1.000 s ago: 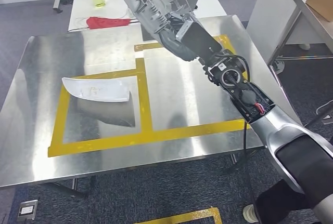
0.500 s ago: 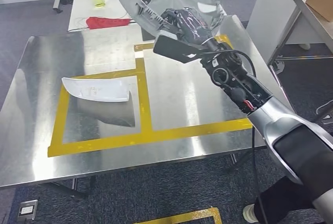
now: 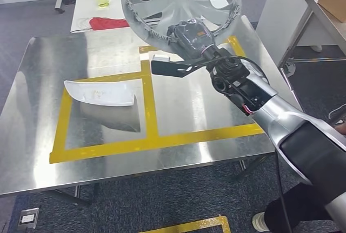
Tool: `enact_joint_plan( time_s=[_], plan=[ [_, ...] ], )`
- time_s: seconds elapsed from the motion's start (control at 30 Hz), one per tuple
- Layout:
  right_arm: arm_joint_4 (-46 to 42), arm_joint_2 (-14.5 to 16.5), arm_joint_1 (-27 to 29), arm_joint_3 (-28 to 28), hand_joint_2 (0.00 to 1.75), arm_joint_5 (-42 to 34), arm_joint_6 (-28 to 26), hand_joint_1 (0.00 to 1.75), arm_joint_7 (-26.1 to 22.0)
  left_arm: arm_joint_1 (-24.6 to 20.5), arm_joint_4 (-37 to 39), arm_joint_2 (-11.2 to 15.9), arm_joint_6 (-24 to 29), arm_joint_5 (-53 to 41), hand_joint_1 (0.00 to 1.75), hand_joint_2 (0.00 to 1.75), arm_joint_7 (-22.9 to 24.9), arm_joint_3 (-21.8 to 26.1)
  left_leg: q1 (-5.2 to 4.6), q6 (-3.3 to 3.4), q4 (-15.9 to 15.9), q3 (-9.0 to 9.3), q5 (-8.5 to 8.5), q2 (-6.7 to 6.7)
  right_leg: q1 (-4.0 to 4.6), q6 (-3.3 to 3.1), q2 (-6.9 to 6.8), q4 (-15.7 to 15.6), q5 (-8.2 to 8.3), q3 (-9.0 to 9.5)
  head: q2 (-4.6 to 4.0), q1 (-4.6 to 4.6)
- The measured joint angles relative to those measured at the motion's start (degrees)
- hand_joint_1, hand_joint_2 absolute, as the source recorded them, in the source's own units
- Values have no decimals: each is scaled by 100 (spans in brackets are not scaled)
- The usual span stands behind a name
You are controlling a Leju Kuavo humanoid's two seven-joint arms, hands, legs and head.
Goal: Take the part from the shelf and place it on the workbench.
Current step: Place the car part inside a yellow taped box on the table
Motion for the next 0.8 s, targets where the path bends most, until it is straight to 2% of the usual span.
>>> enact_joint_plan(
  time_s=[0.17, 0.43, 0.6, 0.7, 0.8],
  plan=[
    [304, 25, -9, 141, 175, 292, 207, 175, 50, 0, 0, -5, -17, 9, 0, 175, -20, 0, 0, -1, 0, 1, -1, 0, 0, 0, 0, -2, 0, 1, 0, 1],
    [1278, 32, 306, 319, 175, 562, 324, 175, 68, 30, 0, -4, -61, 69, 0, 175, -97, 0, 0, 0, 3, 3, 0, -2, 0, 0, -1, -4, 0, 1, 0, -1],
    [1636, -64, 505, 373, 175, 659, 713, 175, 150, 69, 0, -1, -74, 79, 0, 175, -103, 0, 0, -2, 4, 3, -3, 1, -1, 1, 1, -5, -1, -1, 0, -2],
    [1853, -164, 777, 385, 175, 575, 893, 175, 221, 70, 1, 0, -104, 84, 0, 175, -103, 0, 0, 1, 4, 12, -8, -4, 3, 2, -1, -14, -4, 12, 0, -3],
    [2061, -270, 1151, 373, 175, 399, 788, 175, 166, 82, 1, 2, -115, 97, 0, 175, -104, 0, 0, 1, 3, 15, -12, -9, 3, 2, -3, -19, -6, 20, 0, 3]
  ],
)
